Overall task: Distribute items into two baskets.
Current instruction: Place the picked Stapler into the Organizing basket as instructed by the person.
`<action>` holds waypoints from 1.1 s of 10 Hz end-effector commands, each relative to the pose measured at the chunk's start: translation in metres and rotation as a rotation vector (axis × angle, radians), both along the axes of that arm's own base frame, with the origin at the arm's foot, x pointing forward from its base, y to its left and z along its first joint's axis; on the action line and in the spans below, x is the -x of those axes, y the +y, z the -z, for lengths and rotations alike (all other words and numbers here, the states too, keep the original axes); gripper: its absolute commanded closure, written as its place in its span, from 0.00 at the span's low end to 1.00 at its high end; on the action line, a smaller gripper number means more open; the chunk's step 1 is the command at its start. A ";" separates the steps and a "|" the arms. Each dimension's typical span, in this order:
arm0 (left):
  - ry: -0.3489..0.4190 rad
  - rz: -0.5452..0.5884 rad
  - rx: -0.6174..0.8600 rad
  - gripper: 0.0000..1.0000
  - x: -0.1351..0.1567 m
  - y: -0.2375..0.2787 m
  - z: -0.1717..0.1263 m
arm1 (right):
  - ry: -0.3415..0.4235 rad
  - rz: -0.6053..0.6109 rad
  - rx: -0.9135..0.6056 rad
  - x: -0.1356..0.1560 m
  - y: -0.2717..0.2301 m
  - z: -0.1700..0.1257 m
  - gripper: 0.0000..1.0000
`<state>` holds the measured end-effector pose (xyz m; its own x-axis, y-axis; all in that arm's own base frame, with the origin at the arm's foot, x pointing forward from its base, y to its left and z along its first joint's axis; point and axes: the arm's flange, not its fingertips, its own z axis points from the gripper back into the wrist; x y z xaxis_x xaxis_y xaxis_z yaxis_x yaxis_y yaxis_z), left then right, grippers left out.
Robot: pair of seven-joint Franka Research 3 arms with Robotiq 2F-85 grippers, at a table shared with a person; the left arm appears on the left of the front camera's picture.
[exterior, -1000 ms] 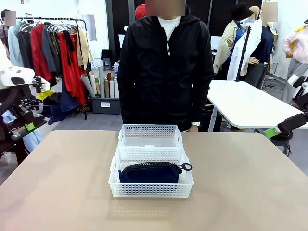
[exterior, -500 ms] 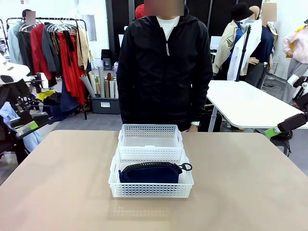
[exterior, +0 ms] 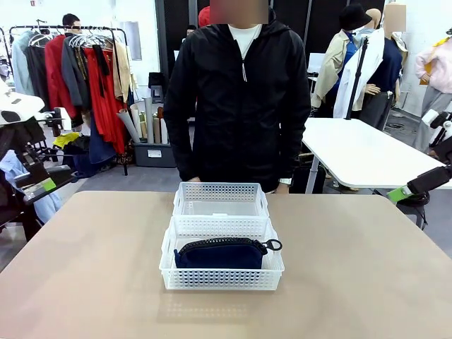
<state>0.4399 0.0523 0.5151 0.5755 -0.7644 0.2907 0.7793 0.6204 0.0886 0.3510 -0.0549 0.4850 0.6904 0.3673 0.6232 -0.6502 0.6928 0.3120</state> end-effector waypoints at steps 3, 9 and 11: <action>-0.013 -0.005 -0.002 1.00 0.000 0.001 -0.002 | 0.001 -0.004 -0.003 0.000 0.000 -0.001 0.00; -0.013 -0.005 -0.002 1.00 0.000 0.001 -0.002 | 0.001 -0.004 -0.003 0.000 0.000 -0.001 0.00; -0.013 -0.005 -0.002 1.00 0.000 0.001 -0.002 | 0.001 -0.004 -0.003 0.000 0.000 -0.001 0.00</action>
<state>0.4399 0.0523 0.5151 0.5755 -0.7644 0.2907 0.7792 0.6204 0.0887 0.3510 -0.0549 0.4850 0.6904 0.3673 0.6232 -0.6502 0.6928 0.3120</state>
